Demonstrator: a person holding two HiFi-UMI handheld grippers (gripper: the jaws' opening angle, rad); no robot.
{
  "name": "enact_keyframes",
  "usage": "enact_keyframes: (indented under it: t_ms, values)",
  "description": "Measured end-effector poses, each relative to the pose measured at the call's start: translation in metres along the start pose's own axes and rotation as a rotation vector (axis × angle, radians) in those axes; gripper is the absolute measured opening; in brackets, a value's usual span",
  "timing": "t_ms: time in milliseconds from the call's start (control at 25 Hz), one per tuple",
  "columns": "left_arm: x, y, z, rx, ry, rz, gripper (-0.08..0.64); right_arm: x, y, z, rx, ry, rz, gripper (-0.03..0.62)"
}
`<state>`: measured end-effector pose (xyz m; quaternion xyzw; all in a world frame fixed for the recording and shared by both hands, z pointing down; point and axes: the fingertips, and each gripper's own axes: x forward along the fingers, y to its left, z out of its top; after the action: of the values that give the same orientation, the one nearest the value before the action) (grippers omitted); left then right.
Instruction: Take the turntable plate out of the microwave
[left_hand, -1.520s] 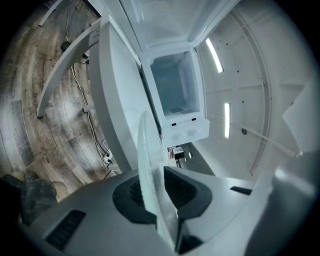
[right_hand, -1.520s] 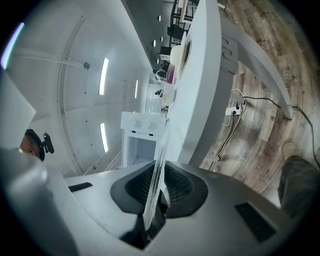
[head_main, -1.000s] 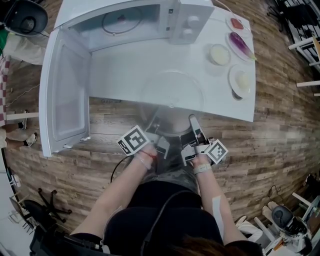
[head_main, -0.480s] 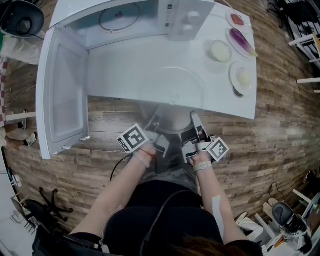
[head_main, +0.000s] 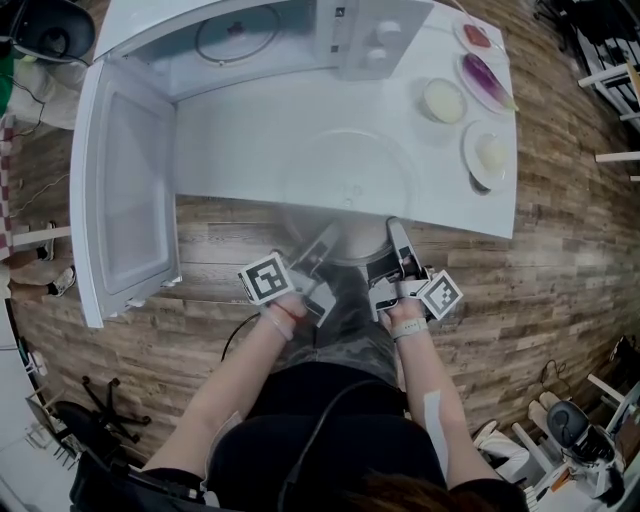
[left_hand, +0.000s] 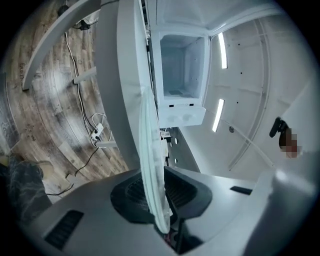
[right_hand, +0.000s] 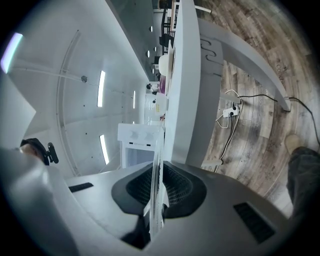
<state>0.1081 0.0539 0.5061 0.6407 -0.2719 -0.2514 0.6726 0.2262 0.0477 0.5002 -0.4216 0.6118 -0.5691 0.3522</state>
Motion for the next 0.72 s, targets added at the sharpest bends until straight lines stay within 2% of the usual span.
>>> enact_keyframes:
  t_ms: [160,400,560,720]
  values:
    - [0.0034,0.0003,-0.0088,-0.023,0.045,-0.009,0.054,0.0039,0.0015,0.0003,-0.005,-0.002,0.0,0.038]
    - [0.0049,-0.0051,-0.004,-0.114,-0.008,-0.049,0.032,0.0049,0.0047,-0.0013,-0.033,0.024,0.007,0.04]
    - [0.0044,-0.0051,-0.002,-0.128,-0.029,-0.059,0.032,0.0056,0.0051,-0.0028,-0.045,0.041,0.008,0.04]
    - [0.0055,-0.0044,0.0003,-0.135,-0.039,-0.058,0.032,0.0061,0.0074,-0.0054,-0.102,0.077,-0.008,0.043]
